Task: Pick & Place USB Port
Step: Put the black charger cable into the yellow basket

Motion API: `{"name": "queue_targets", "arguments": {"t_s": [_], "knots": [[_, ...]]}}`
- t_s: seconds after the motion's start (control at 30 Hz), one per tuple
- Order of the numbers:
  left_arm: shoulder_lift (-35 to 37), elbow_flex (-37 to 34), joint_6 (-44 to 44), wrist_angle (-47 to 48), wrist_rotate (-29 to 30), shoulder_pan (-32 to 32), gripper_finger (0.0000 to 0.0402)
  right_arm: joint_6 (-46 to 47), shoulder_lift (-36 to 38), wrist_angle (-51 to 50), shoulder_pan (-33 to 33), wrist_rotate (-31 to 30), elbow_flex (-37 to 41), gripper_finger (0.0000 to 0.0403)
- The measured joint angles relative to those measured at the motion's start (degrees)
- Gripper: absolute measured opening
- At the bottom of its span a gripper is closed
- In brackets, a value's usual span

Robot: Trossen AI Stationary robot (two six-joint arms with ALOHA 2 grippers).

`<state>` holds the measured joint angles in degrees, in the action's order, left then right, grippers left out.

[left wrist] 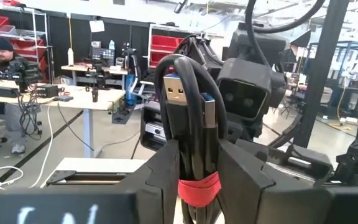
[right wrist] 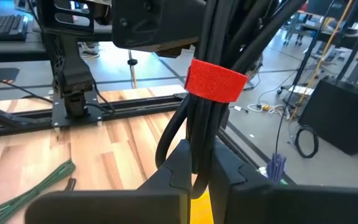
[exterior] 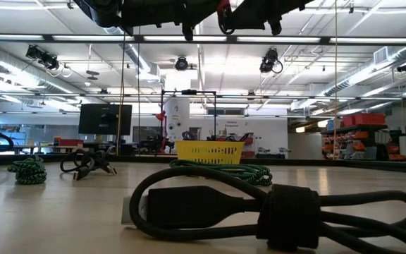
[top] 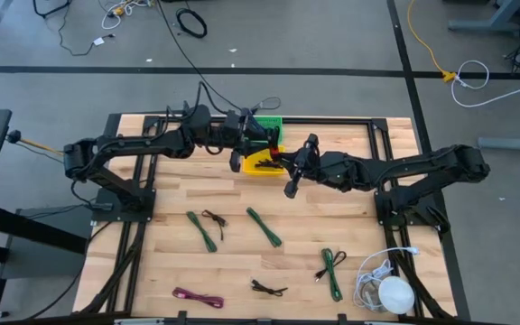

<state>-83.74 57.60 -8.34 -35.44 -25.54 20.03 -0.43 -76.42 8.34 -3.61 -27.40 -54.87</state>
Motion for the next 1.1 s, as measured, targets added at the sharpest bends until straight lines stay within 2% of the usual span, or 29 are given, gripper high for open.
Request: {"name": "queue_targets", "arguments": {"t_s": [0.07, 0.13, 0.2, 0.3, 0.57, 0.67, 0.83, 1.1], "knots": [[0.0, 0.0, 0.4, 1.1, -0.1, 0.0, 0.0085, 0.0, 0.0, -0.2, 0.1, 0.0, 0.0, 0.0019], [0.0, 0.0, 1.9, 2.4, -0.4, 0.0, 0.0037, 0.0, 0.0, -0.5, 0.2, 0.0, 0.2, 0.0019], [0.1, 0.1, 2.8, 2.6, -1.3, 0.0, 0.0017, 0.0, 0.0, -0.2, 0.2, 0.0, 0.2, 0.0019], [0.2, 0.1, 2.9, 2.7, -0.6, 0.0, 0.0011, 0.0, 0.0, -0.1, 0.2, -0.1, 0.2, 0.0031], [0.2, 0.2, 2.5, 4.6, 1.8, 0.8, 0.0010, -1.8, 0.0, -0.1, 0.1, 0.0, 0.2, 0.0122], [0.2, 0.2, 3.0, 7.2, 2.8, 1.2, 0.0010, -2.1, 0.3, -1.1, 0.1, -3.0, 0.2, 0.0149], [0.2, 0.2, 4.4, 15.6, 6.1, 3.4, 0.0010, -1.8, 0.9, -6.9, 0.1, -7.9, 0.2, 0.0180], [0.2, 0.2, 9.5, 30.0, 12.0, 6.5, 0.0010, 3.3, 1.2, -15.5, 0.2, -9.0, 0.2, 0.0194]]}}
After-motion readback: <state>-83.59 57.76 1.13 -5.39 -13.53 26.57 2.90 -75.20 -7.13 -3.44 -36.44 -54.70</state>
